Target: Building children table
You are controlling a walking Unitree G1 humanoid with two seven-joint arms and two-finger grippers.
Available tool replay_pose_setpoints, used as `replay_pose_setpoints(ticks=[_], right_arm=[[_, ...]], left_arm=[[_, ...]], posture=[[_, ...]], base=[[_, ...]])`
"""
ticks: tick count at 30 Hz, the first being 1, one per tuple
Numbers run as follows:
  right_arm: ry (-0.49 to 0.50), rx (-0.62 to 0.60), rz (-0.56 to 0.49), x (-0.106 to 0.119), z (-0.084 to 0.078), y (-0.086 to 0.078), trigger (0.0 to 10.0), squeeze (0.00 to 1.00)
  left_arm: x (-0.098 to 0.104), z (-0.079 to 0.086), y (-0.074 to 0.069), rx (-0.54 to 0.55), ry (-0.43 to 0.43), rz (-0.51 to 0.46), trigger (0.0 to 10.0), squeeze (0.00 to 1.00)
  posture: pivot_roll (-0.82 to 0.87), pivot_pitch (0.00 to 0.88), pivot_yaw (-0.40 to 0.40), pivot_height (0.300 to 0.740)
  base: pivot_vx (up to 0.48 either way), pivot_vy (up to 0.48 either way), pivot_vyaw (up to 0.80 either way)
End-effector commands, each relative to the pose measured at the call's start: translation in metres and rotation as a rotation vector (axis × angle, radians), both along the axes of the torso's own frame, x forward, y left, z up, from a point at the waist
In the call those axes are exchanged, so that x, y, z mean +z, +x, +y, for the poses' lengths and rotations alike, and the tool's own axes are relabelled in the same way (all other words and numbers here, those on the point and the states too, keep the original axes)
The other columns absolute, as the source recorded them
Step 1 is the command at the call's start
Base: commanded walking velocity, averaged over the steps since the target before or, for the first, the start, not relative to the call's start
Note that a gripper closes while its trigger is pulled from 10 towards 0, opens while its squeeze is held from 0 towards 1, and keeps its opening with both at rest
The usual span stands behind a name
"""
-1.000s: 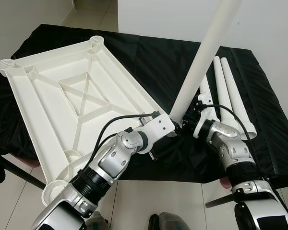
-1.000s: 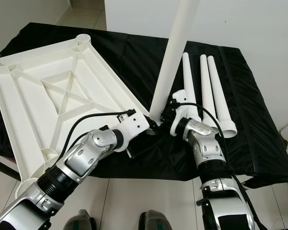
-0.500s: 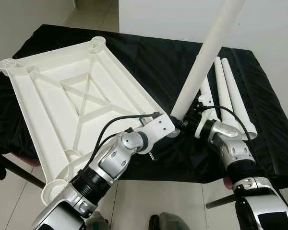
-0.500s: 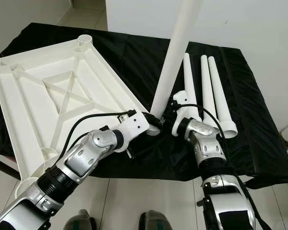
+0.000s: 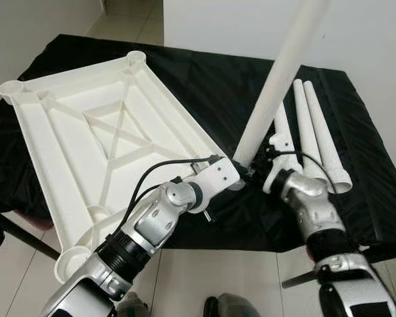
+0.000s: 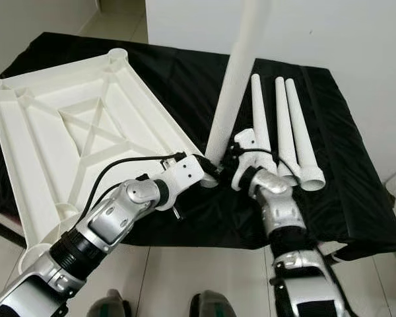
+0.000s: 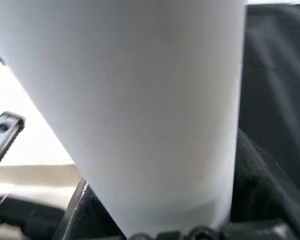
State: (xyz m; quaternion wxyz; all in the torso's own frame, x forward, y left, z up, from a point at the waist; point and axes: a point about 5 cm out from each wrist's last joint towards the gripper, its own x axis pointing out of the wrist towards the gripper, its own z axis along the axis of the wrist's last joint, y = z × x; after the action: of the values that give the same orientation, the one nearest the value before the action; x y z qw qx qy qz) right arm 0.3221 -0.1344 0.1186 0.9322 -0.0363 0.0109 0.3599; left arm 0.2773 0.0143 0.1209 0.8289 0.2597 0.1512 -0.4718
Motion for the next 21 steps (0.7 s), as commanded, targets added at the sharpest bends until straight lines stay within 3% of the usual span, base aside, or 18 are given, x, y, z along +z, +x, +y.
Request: replay_pose_setpoints(ticks=[1,3,4,8,19,20,21], right_arm=[[-0.051,-0.096,0.096,-0.021,0.002,-0.003,0.0,0.00],[0.009,-0.247,0.132,-0.022,0.012,-0.003,0.0,0.00],[0.009,-0.247,0.132,-0.022,0.012,-0.003,0.0,0.00],[0.031,-0.604,0.172,-0.031,0.007,-0.008,0.0,0.00],[0.031,-0.668,0.154,-0.031,0.011,-0.013,0.0,0.00],[0.026,-0.675,0.150,-0.029,0.011,-0.013,3.1,0.00],[0.026,-0.675,0.150,-0.029,0.011,-0.013,3.1,0.00]], left_arm=[[-0.022,-0.002,-0.013,-0.051,0.060,0.102,10.0,0.00],[-0.023,-0.003,-0.014,-0.054,0.061,0.106,10.0,0.00],[-0.023,-0.003,-0.014,-0.054,0.061,0.106,10.0,0.00],[-0.024,-0.003,-0.016,-0.053,0.061,0.112,10.0,0.00],[-0.024,-0.002,-0.015,-0.045,0.062,0.113,10.0,0.00],[-0.024,-0.002,-0.015,-0.046,0.063,0.112,10.0,0.00],[-0.024,-0.002,-0.015,-0.046,0.063,0.112,10.0,0.00]], posture=[[-0.06,0.006,-0.036,0.740],[-0.06,0.008,-0.037,0.740],[-0.06,0.008,-0.037,0.740],[-0.06,0.014,-0.042,0.740],[-0.05,0.015,-0.043,0.740],[-0.06,0.017,-0.045,0.740],[-0.06,0.017,-0.045,0.740]], base=[[0.000,0.000,0.00],[0.000,0.000,0.00],[0.000,0.000,0.00],[0.000,0.000,0.00],[0.000,0.000,0.00],[0.000,0.000,0.00],[0.000,0.000,0.00]])
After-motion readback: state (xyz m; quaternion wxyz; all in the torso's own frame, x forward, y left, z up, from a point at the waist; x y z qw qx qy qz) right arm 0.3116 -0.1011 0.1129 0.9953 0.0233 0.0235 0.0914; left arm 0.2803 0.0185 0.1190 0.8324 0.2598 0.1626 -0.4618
